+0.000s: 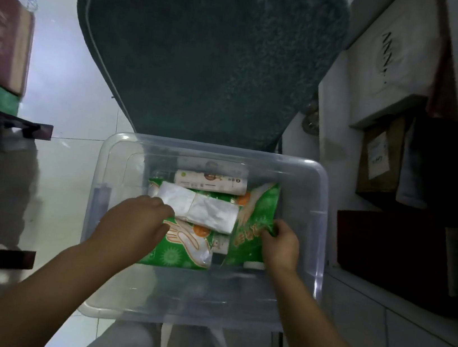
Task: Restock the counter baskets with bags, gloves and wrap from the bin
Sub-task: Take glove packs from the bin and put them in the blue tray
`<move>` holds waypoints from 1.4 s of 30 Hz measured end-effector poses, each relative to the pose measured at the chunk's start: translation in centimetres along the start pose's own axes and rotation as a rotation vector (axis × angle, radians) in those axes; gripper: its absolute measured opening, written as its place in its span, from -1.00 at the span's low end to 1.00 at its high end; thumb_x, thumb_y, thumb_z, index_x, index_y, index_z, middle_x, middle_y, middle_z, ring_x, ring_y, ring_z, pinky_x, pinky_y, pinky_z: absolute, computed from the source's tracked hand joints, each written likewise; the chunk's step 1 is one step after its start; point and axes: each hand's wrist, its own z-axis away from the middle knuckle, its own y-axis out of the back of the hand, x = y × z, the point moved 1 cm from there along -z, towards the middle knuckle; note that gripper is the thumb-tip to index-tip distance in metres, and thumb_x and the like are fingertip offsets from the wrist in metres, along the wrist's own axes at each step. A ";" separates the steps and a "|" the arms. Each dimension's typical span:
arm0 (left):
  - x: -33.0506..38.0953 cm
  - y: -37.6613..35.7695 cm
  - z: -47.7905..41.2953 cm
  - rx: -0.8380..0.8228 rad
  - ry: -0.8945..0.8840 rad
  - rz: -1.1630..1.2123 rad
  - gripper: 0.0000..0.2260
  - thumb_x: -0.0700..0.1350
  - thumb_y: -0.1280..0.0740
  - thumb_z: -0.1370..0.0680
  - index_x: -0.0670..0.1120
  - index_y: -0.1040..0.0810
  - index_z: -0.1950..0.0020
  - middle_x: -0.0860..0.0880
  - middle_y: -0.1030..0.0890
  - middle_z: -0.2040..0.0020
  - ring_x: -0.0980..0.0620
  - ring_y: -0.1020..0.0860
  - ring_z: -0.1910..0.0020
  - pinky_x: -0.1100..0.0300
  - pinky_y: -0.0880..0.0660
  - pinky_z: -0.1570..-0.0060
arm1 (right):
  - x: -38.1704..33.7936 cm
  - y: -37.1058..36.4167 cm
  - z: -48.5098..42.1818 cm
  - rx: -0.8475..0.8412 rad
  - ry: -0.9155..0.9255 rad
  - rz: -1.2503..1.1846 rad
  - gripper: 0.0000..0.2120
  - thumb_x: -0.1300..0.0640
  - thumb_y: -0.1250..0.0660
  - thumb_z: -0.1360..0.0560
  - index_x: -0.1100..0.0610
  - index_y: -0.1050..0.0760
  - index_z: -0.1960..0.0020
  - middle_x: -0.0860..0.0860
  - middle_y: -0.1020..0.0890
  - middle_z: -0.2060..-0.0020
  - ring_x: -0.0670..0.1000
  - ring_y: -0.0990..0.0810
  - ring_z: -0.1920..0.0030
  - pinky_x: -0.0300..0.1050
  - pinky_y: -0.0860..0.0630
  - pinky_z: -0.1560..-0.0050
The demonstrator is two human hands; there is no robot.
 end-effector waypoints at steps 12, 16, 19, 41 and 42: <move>7.8 6.2 -1.1 0.059 -0.409 -0.152 -0.45 -0.13 -0.42 -0.36 -0.03 -0.40 -0.34 -0.05 -0.44 -0.37 -0.08 -0.32 -0.40 0.04 -0.21 -0.36 | -11.3 9.8 8.0 -0.359 0.781 0.502 -0.81 0.29 -0.41 -0.39 0.07 -0.63 0.06 0.05 -0.69 0.11 0.05 -0.64 0.10 -0.14 -0.52 0.12; 5.6 7.3 0.2 0.099 -0.214 -0.200 -0.72 0.09 -0.17 -0.45 -0.01 -0.54 -0.01 -0.03 -0.64 0.01 -0.13 -0.59 0.04 0.15 -0.35 0.27 | -13.6 8.4 7.9 -0.303 0.810 0.287 -0.79 0.32 -0.42 -0.39 0.07 -0.63 0.06 0.04 -0.70 0.13 0.02 -0.66 0.12 0.00 -0.61 0.08; 2.3 8.3 1.6 0.271 -0.099 -0.134 -0.73 0.13 -0.16 -0.44 -0.03 -0.51 0.12 -0.04 -0.61 0.16 -0.13 -0.56 0.18 0.16 -0.29 0.39 | -13.5 6.5 6.0 -0.133 0.697 0.105 -0.72 0.31 -0.37 -0.42 0.06 -0.56 -0.08 0.01 -0.67 0.08 0.04 -0.64 0.07 0.01 -0.59 0.02; -9.2 4.9 8.4 0.602 0.496 0.298 -0.90 -0.06 -0.24 -0.53 -0.09 -0.41 0.08 0.04 -0.38 0.24 -0.09 -0.39 0.31 0.08 -0.33 0.33 | -2.6 -19.4 1.8 -0.652 0.575 0.685 -0.64 0.13 -0.18 -0.57 0.17 -0.31 -0.35 0.22 -0.44 -0.31 0.17 -0.44 -0.25 -0.02 -0.38 -0.25; -9.3 4.7 8.4 0.605 0.499 0.301 -0.90 -0.06 -0.24 -0.53 -0.09 -0.40 0.09 0.04 -0.38 0.24 -0.08 -0.38 0.31 0.08 -0.32 0.33 | -2.3 -19.5 1.4 -0.633 0.607 0.743 -0.55 0.10 -0.20 -0.56 0.15 -0.23 -0.42 0.19 -0.37 -0.38 0.16 -0.38 -0.33 0.02 -0.32 -0.34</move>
